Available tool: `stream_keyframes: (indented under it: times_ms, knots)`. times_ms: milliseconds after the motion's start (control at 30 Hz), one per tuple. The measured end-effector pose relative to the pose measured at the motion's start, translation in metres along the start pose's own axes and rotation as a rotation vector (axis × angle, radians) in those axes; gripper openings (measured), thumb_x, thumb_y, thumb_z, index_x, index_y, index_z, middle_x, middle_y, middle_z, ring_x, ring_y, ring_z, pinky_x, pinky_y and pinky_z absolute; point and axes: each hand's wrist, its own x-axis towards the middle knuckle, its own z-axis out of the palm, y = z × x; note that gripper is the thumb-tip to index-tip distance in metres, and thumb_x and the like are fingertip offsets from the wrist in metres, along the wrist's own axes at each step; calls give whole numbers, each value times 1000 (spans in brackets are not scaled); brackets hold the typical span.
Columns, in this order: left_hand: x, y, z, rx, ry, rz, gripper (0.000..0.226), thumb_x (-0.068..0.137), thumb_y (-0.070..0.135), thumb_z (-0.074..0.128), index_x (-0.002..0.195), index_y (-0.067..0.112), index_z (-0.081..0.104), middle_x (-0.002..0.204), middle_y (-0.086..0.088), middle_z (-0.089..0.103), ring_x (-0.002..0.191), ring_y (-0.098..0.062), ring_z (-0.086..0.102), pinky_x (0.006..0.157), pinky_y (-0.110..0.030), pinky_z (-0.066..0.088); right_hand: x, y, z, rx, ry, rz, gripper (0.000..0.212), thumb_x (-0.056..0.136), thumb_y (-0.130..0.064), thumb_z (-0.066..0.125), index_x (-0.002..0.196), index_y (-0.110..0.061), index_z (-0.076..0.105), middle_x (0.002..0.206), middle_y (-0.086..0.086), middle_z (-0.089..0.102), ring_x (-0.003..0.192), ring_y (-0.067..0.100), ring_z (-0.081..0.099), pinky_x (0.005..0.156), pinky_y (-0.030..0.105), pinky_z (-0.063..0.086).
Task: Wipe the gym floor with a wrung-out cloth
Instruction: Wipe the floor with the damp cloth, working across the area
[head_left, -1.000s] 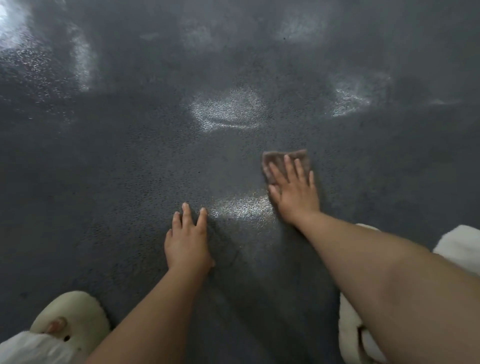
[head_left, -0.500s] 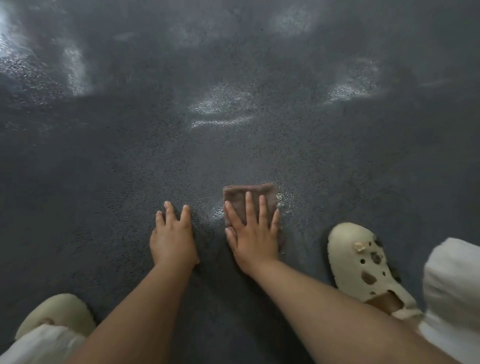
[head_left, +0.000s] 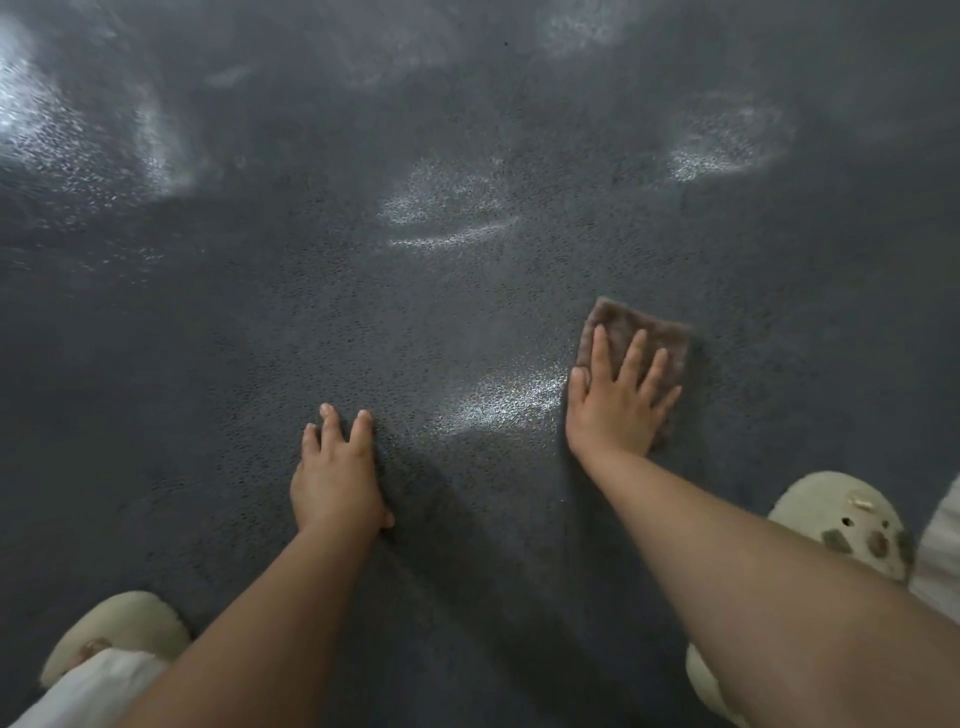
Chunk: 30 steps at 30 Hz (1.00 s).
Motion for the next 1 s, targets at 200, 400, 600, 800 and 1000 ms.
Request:
stream_keyframes:
  times_ms: [200,400,600,800,1000]
  knots:
    - [-1,3,-1,41,2,5,115,66,28,85,149,22,5,157,-13,-8,145,-33,2,107,-42,34,-99,-32,43,-23,13,-239,58,85,-45,32,142,-35,34,147,17,38,135,44,27,106,66,16]
    - [-2,16,-5,106,-13,-29,95,75,24,79,143,10,14,154,-25,-2,142,-40,10,108,-44,32,-77,2,35,-142,-45,-573,53,84,-49,31,134,-42,46,143,9,47,131,38,40,104,61,29]
    - [-12,83,5,21,117,171,87,89,22,60,150,29,-1,156,-17,-13,145,-33,-5,116,-42,12,7,76,-7,-208,-37,-531,59,90,-53,10,148,-43,12,160,2,4,147,26,4,115,46,0]
    - [-23,189,8,-3,108,417,97,84,28,68,150,30,-3,157,-12,-15,145,-30,-7,116,-41,11,49,135,-36,-24,2,55,54,100,-44,24,149,-40,3,160,3,-8,146,29,-9,117,52,-1]
    - [-17,244,7,-4,109,481,69,98,24,40,151,29,-5,157,-10,-18,145,-28,-11,118,-42,5,-37,86,15,35,76,-10,65,76,-44,37,141,-35,32,147,14,38,135,40,30,104,62,24]
